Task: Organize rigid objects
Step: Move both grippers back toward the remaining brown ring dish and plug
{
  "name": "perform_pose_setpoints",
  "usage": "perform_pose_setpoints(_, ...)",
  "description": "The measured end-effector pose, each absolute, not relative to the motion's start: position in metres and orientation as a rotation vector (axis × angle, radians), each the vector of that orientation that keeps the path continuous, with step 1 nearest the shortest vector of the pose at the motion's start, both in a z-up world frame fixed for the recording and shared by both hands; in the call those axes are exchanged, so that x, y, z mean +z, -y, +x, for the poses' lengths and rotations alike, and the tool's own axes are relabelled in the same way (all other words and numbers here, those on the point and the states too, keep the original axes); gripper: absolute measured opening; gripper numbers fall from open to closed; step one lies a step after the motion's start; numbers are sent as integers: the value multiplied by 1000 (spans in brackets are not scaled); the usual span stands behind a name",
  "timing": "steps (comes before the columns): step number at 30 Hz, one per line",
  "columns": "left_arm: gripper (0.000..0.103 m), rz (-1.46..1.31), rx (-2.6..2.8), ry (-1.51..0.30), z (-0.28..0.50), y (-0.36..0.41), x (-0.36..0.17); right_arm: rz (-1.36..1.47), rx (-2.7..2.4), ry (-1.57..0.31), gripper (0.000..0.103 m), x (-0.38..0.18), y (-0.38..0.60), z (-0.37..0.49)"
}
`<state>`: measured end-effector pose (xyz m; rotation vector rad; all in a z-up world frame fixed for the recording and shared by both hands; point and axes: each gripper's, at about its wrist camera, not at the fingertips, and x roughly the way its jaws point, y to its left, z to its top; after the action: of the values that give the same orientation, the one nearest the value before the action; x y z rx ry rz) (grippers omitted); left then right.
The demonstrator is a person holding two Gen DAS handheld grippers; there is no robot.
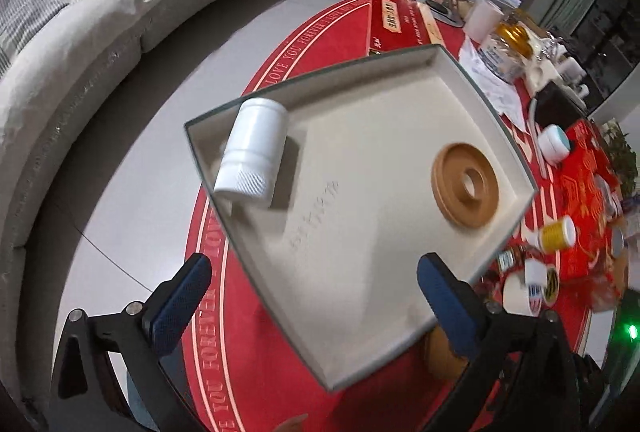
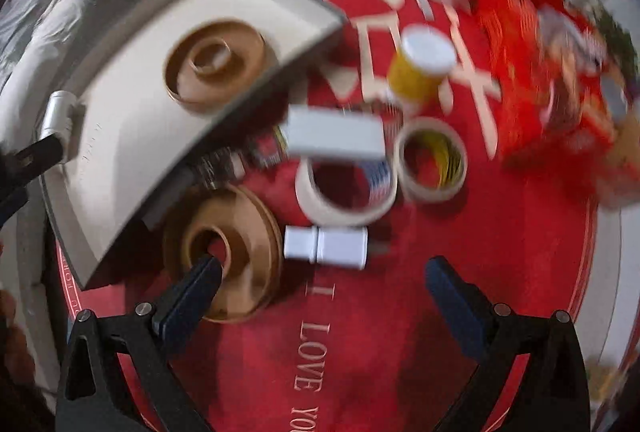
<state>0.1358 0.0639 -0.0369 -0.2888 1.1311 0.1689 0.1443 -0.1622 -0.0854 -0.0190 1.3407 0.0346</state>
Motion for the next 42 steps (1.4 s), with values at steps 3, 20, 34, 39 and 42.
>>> perform_pose_setpoints(3,103,-284,169,-1128,124,-63,-35,16,24,-1330,103,-90,161,146)
perform_pose_setpoints(20,103,-204,101,-1194,71,-45,-47,-80,217,-1420,103,-98,150,75)
perform_pose_setpoints(34,103,63,-101,-1243,46,67,-69,227,-14,-1410,103,-99,273,36)
perform_pose_setpoints(39,103,125,-82,-1267,52,89,-84,285,-19,-1413,103,-106,288,29)
perform_pose_setpoints(42,103,95,-77,-1273,50,83,-90,288,-12,-1408,103,-101,299,29)
